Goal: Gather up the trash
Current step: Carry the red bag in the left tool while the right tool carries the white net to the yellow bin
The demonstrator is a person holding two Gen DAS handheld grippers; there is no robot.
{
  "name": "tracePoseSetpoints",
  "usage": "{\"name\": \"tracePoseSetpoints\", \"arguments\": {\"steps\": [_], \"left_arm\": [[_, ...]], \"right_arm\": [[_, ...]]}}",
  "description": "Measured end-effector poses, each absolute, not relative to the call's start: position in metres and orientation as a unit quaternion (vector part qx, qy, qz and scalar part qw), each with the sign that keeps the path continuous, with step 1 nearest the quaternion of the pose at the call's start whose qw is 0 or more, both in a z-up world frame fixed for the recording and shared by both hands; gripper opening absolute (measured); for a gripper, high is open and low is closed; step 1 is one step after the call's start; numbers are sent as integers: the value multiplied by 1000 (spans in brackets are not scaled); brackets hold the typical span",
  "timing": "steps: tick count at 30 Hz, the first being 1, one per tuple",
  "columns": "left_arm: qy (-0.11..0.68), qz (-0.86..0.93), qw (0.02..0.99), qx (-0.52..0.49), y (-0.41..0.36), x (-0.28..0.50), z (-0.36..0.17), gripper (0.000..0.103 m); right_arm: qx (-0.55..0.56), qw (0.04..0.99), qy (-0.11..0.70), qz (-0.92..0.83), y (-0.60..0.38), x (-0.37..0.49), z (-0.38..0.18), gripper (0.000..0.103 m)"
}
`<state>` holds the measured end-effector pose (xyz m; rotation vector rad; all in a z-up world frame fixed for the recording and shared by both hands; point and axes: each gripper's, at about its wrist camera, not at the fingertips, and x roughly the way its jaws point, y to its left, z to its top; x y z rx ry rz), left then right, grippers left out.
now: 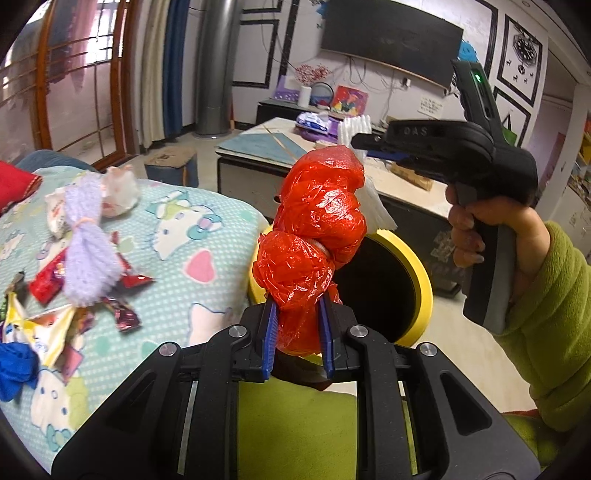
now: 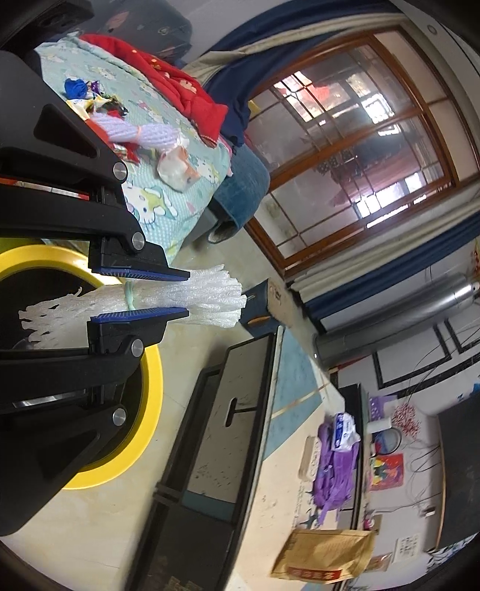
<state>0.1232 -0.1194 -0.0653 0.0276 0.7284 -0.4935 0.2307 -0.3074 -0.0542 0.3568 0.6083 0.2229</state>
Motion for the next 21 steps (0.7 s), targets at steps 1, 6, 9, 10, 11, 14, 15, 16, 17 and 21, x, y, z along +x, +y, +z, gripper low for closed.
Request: {"name": "tracePoseSetpoints", "arguments": {"steps": [1, 6, 9, 10, 11, 14, 15, 16, 17, 21], "left_arm": [[356, -243, 902, 16, -124, 124, -68, 14], [369, -261, 891, 32, -145, 132, -80, 14], [380, -268, 884, 38, -156, 134, -89, 14], [384, -272, 881, 43, -160, 135, -93, 14], [386, -274, 879, 47, -163, 136, -95, 14], [395, -281, 873, 54, -169, 139, -104, 14], [399, -282, 871, 56, -172, 140, -108, 14], [401, -283, 869, 58, -173, 142, -110, 14], [404, -285, 868, 59, -175, 142, -112, 14], [406, -292, 864, 66, -180, 146, -117, 14]], "right_arm": [[177, 931, 300, 106, -310, 232, -57, 14], [185, 925, 318, 95, -320, 238, -65, 14], [193, 921, 327, 89, -325, 241, -70, 14], [195, 920, 329, 87, -327, 242, -72, 14], [197, 919, 331, 85, -328, 243, -73, 14], [202, 916, 338, 80, -331, 246, -77, 14], [203, 915, 340, 80, -332, 247, -78, 14], [204, 914, 342, 79, -332, 248, -80, 14], [204, 913, 344, 78, -332, 249, -81, 14], [200, 911, 352, 77, -329, 251, -86, 16]]}}
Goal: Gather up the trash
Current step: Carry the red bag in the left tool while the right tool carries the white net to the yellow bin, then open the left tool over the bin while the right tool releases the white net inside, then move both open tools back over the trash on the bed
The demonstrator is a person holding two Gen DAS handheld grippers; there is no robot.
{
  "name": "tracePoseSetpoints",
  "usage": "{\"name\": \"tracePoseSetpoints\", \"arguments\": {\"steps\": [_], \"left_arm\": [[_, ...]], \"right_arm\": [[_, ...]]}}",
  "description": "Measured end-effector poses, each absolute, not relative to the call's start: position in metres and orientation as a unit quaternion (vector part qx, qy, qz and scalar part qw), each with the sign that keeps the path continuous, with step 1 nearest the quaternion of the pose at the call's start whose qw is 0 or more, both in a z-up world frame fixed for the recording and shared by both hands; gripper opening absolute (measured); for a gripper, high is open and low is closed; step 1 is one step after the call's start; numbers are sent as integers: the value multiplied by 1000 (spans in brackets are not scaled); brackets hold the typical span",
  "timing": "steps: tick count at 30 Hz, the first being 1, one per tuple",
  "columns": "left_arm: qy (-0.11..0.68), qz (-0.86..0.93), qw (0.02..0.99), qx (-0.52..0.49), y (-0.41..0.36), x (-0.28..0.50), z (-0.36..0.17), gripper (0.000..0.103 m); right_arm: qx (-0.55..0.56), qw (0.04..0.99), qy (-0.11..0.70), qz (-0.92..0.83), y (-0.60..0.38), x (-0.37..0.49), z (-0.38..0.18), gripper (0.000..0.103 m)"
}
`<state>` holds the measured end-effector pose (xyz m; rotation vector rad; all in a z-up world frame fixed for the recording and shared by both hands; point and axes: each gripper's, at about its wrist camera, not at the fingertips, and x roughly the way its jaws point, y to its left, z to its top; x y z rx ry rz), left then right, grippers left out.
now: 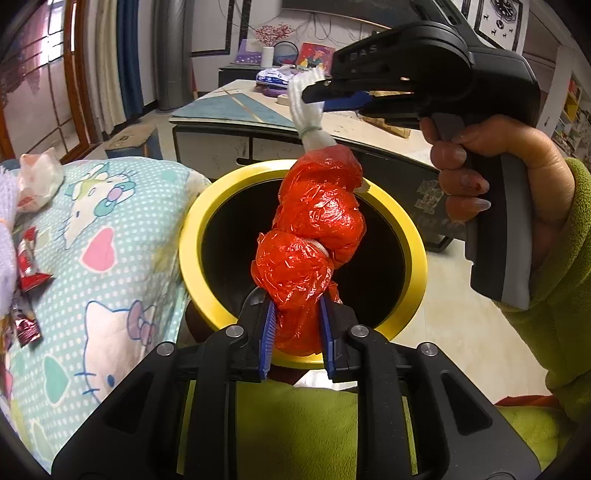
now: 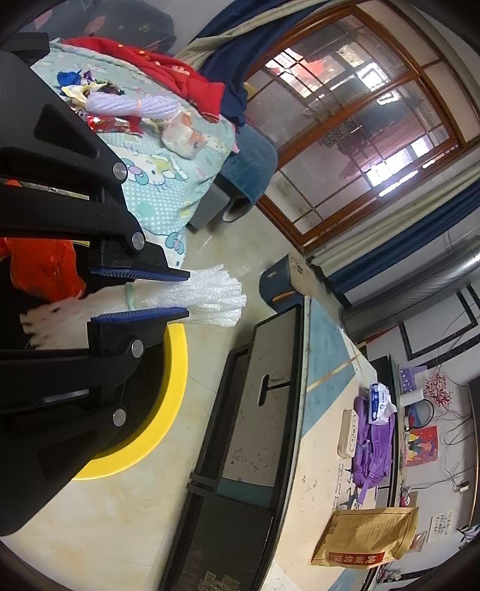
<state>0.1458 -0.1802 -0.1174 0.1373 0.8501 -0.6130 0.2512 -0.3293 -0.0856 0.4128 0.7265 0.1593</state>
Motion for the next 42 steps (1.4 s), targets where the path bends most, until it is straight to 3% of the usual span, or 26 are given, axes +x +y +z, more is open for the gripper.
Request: {"name": "tracePoseSetpoints", "arguments": {"steps": [4, 13, 15, 20, 42], "left_arm": [[402, -299, 864, 56, -177, 148, -119, 17], [385, -291, 875, 18, -160, 145, -111, 63], [383, -284, 879, 11, -155, 144, -109, 75], [375, -273, 886, -3, -143, 142, -102, 91], [299, -150, 941, -56, -59, 133, -52, 92]], "right_arm": [[197, 907, 362, 80, -326, 254, -91, 16], [203, 903, 373, 72, -328, 257, -95, 28], [205, 903, 372, 71, -329, 256, -95, 36], [206, 903, 370, 70, -329, 255, -92, 39], [135, 928, 313, 153, -266, 227, -47, 45]]}}
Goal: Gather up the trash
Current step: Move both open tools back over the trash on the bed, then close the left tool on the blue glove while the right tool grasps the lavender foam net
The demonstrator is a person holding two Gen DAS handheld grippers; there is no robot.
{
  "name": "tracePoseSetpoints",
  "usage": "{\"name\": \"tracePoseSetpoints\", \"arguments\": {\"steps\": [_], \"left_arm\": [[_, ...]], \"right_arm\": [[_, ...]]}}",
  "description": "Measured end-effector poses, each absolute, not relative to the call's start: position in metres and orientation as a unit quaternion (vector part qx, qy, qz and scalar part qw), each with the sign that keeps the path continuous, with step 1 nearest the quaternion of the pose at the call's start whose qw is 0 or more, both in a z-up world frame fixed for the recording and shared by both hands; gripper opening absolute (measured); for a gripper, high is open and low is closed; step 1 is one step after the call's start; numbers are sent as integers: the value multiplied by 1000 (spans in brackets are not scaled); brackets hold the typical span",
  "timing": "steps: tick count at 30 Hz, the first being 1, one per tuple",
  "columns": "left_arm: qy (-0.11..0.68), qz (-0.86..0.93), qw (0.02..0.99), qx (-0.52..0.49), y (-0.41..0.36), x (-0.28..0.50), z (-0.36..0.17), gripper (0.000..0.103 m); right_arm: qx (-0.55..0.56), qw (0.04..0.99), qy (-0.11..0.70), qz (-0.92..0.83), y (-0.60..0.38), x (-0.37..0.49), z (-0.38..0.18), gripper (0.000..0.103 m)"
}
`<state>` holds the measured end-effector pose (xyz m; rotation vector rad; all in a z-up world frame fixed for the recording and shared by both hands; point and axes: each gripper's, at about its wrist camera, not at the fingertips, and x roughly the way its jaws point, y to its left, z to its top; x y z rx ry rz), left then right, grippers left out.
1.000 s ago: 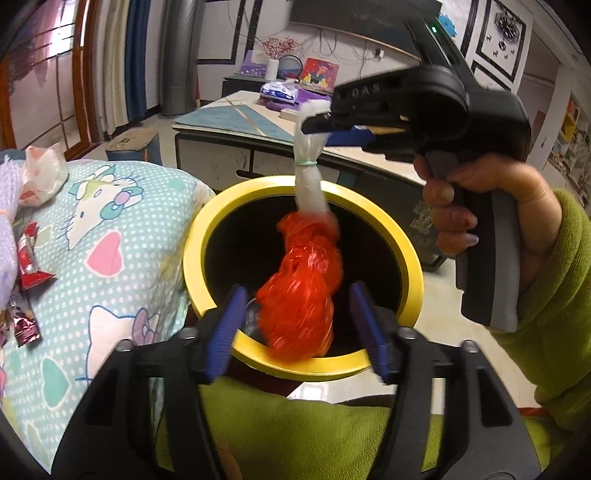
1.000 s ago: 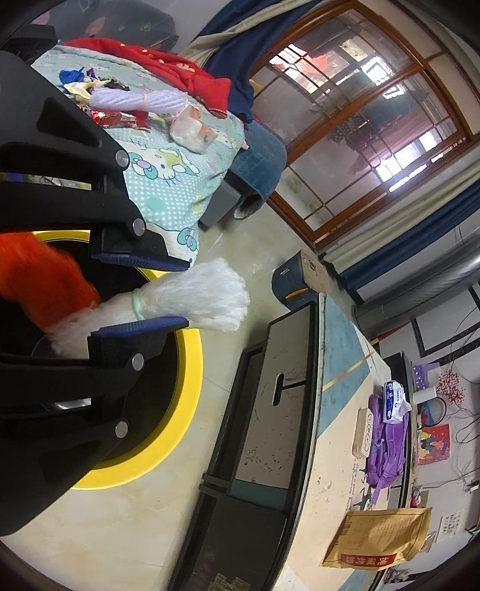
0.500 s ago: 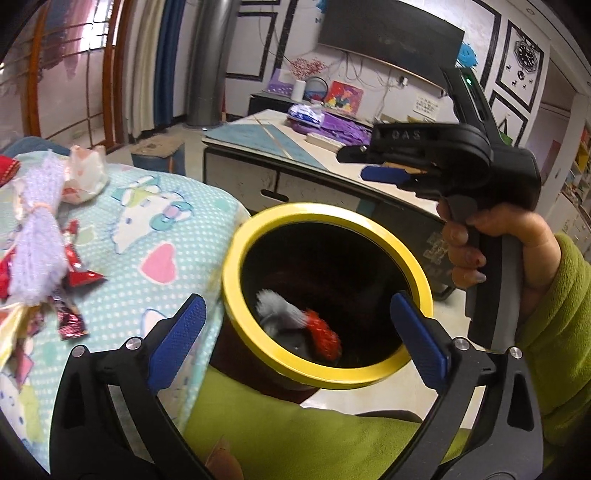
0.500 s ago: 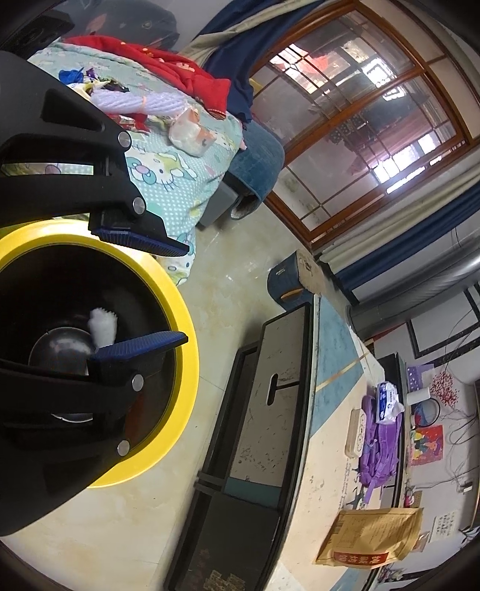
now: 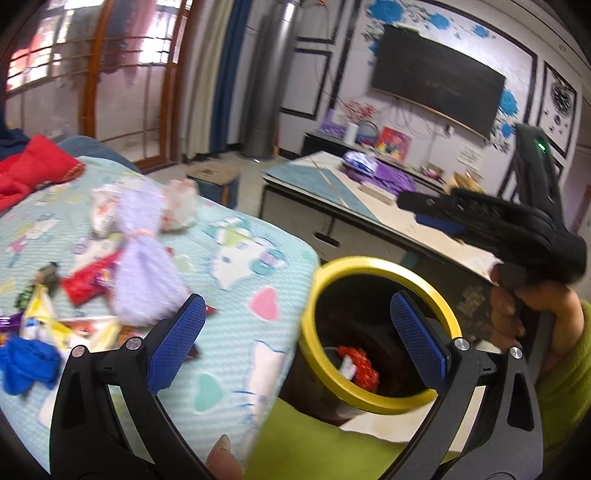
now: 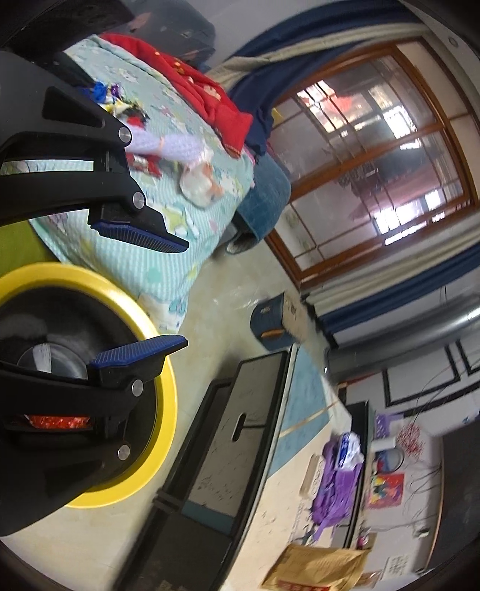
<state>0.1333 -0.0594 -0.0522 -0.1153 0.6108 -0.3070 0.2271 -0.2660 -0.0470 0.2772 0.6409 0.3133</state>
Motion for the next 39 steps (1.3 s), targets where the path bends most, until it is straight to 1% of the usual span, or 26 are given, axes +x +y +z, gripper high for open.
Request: {"name": "tracePoseSetpoints", "arguments": {"steps": [8, 20, 32, 39], "left_arm": [[263, -82, 960, -53, -24, 126, -31, 92], [233, -12, 970, -71, 30, 109, -18, 92], [230, 42, 967, -98, 78, 95, -19, 92], [254, 61, 958, -119, 110, 89, -29, 92]], "right_arm": [[105, 928, 300, 193, -229, 213, -36, 46], [54, 919, 300, 248, -170, 201, -35, 48], [7, 902, 315, 295, -106, 200, -43, 48], [-23, 893, 326, 310, -78, 201, -52, 48]]}}
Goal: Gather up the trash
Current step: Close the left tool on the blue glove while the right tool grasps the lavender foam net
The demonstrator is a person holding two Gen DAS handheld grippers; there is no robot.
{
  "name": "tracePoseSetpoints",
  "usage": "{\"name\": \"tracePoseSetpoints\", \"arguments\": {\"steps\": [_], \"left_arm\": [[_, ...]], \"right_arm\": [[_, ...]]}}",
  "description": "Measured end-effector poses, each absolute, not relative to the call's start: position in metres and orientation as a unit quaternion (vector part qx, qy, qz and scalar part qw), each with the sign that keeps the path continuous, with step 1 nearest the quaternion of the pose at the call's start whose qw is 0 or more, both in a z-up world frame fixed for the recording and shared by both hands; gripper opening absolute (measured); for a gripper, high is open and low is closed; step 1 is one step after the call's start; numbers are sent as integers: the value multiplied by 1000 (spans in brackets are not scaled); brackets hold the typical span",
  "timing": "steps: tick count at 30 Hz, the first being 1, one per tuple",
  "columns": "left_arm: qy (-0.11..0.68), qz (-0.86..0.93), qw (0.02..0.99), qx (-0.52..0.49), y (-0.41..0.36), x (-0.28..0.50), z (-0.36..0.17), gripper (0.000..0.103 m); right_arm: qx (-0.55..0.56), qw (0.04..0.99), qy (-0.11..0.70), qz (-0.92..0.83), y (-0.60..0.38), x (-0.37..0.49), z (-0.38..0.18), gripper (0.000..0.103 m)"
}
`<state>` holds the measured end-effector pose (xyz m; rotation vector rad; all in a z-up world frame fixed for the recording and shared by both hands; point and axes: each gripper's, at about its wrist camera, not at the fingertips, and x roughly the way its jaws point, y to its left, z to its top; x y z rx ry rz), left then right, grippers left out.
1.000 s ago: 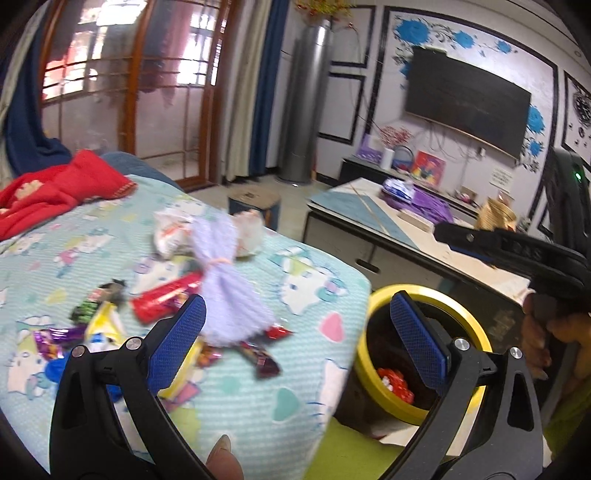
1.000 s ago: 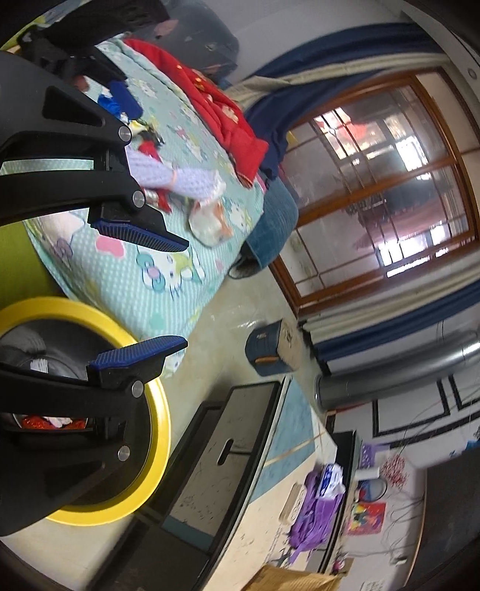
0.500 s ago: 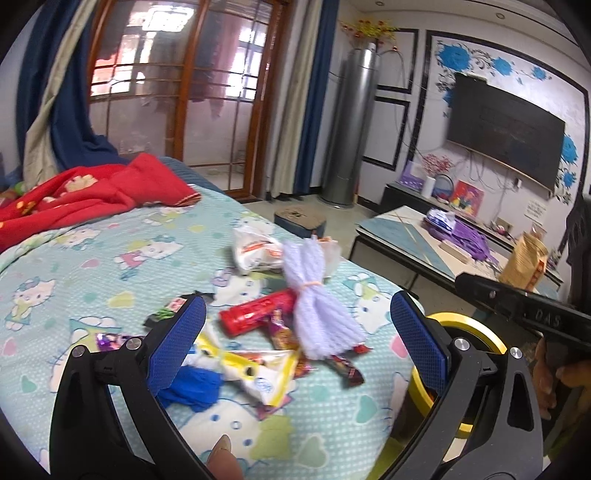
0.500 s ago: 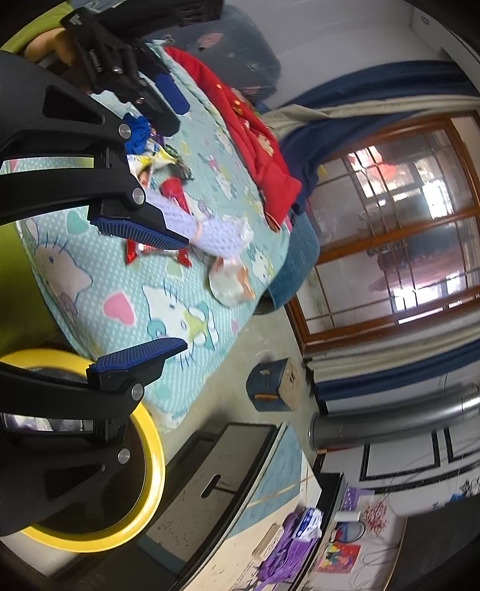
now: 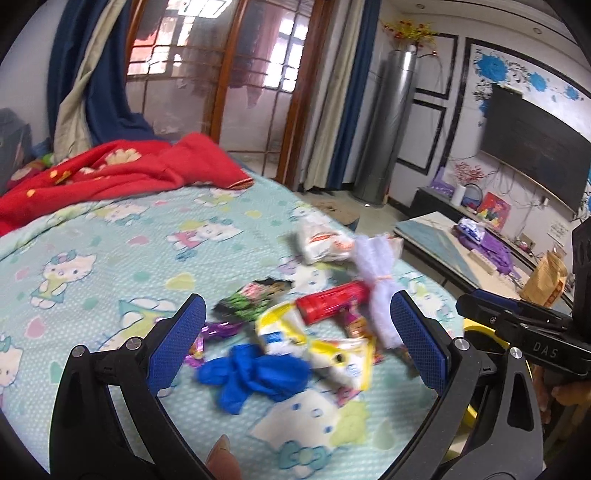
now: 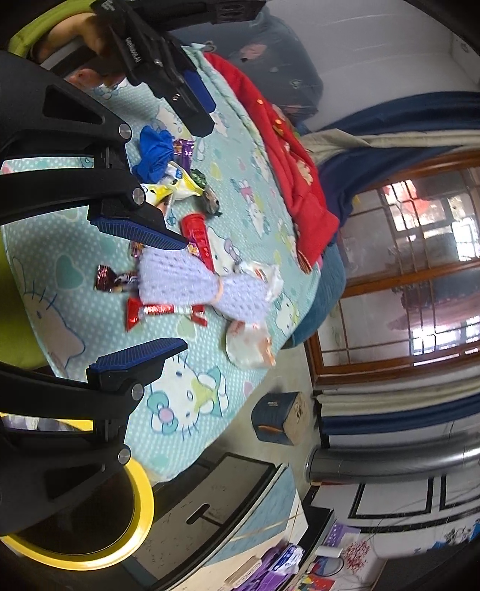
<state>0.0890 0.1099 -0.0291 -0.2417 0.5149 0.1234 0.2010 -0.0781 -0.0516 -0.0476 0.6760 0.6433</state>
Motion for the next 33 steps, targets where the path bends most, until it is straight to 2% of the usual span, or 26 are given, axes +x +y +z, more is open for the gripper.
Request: {"name": "tracePoseSetpoints", "arguments": {"steps": [12, 16, 19, 20, 23, 27, 31, 33], "left_arm": [[307, 62, 932, -181, 149, 80, -62, 92], [321, 53, 923, -204, 154, 81, -72, 92], [332, 47, 917, -216, 154, 82, -80, 92], [334, 48, 915, -219, 154, 82, -81, 89], [340, 44, 913, -223, 152, 83, -84, 81], [344, 42, 911, -226, 152, 83, -85, 63], [349, 37, 910, -223, 149, 84, -86, 51], [351, 31, 910, -219, 147, 85, -86, 36]], "right_arm": [[-46, 886, 360, 288, -45, 230, -82, 47], [-48, 885, 368, 282, -41, 236, -89, 39], [-46, 882, 375, 281, -41, 239, -94, 27], [-45, 882, 375, 282, -41, 239, -96, 22], [-44, 884, 370, 281, -42, 238, -97, 18], [-42, 889, 358, 282, -45, 232, -94, 16], [-35, 892, 352, 281, -50, 229, -91, 16], [-31, 893, 351, 281, -53, 228, -89, 16]]}}
